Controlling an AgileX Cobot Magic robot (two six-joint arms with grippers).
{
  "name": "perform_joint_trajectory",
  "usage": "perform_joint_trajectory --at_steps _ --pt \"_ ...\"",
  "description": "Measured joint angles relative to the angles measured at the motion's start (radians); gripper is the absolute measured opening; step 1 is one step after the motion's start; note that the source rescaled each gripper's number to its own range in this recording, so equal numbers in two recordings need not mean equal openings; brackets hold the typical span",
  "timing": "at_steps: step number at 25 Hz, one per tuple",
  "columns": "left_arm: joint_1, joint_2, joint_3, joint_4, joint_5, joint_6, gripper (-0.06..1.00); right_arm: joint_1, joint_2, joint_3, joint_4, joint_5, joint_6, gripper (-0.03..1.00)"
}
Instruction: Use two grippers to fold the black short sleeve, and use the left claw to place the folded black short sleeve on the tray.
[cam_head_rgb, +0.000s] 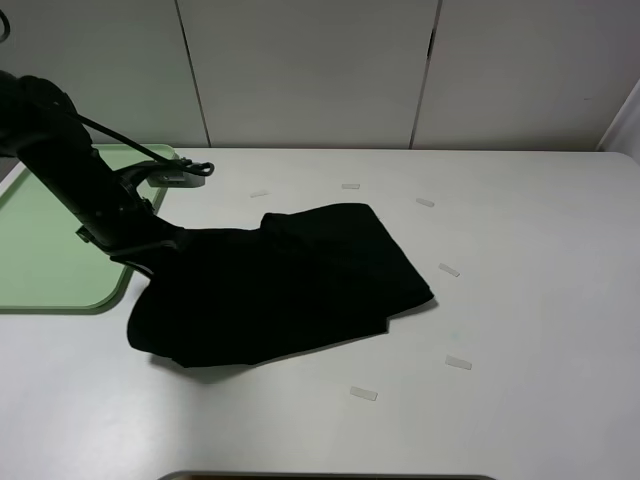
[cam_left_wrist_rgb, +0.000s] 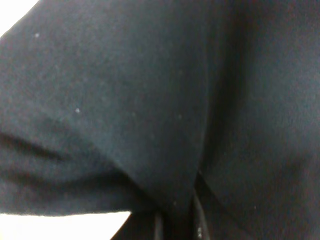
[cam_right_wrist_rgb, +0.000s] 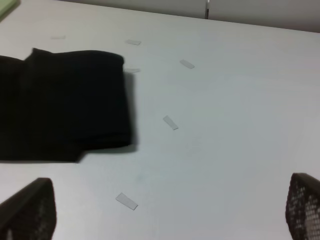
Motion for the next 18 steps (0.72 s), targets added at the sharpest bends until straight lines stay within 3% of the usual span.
perform_joint_trajectory --at_steps 4,8,11,18 --pt "0.004 0.001 -0.110 0.191 0.129 -0.073 0.01 0.000 0.000 0.000 0.000 0.000 0.000 1.00" --pt "0.001 0.001 -0.187 0.224 0.175 -0.087 0.01 0.000 0.000 0.000 0.001 0.000 0.000 1.00" --pt "-0.014 0.001 -0.210 0.164 0.170 -0.070 0.01 0.000 0.000 0.000 0.003 0.000 0.000 1.00" --pt "-0.076 0.001 -0.214 -0.135 0.148 0.113 0.01 0.000 0.000 0.000 0.011 0.000 0.000 1.00"
